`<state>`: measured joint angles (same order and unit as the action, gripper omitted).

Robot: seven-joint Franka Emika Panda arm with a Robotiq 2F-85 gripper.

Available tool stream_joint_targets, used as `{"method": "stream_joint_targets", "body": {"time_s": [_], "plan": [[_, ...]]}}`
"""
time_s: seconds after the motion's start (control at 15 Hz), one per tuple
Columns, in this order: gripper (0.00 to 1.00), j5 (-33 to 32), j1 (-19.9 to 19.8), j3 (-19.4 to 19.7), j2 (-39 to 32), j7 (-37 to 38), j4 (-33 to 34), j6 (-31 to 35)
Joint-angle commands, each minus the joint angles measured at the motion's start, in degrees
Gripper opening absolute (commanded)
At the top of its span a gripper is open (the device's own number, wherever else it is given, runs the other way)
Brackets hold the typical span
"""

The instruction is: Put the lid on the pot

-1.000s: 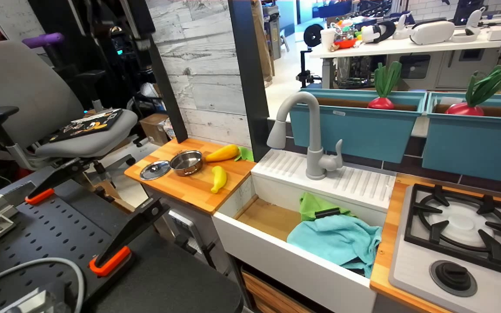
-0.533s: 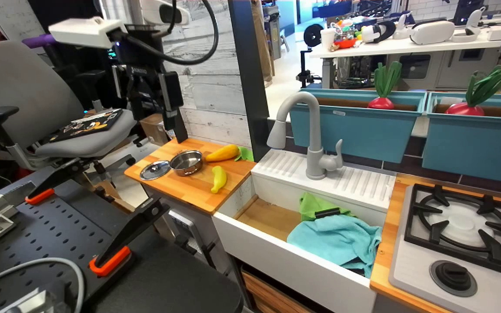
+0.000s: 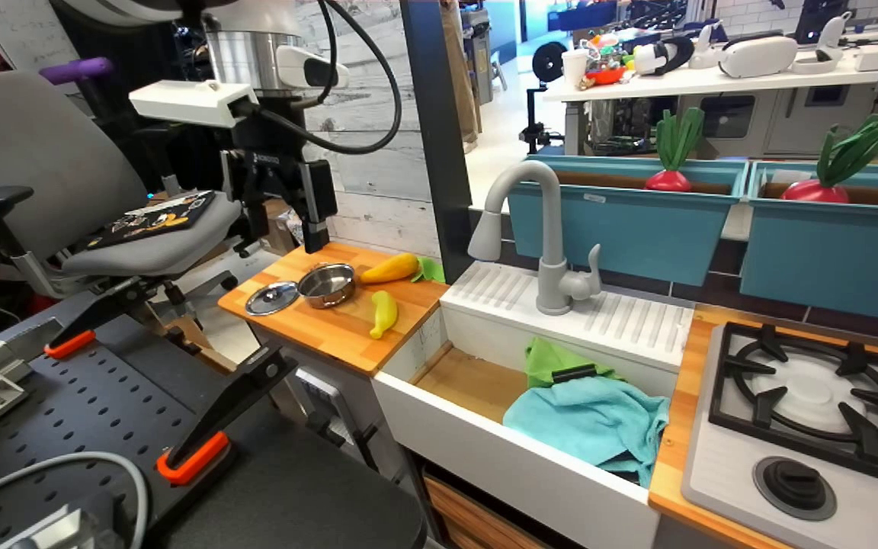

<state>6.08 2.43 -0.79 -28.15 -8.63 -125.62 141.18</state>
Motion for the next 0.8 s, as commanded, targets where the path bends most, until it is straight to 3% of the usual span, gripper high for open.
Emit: {"method": "stream_joint_targets", "body": {"time_s": [0.0,0.33,0.73], "plan": [[1.0,-0.92,-1.18,-1.13,-0.04,0.66,0.15,-0.11],[1.0,-0.95,-0.26,-1.88,-1.26,2.13,-2.31,5.68],[1.0,-1.35,2.09,-5.21,-8.19,4.5,-2.85,18.42]]}}
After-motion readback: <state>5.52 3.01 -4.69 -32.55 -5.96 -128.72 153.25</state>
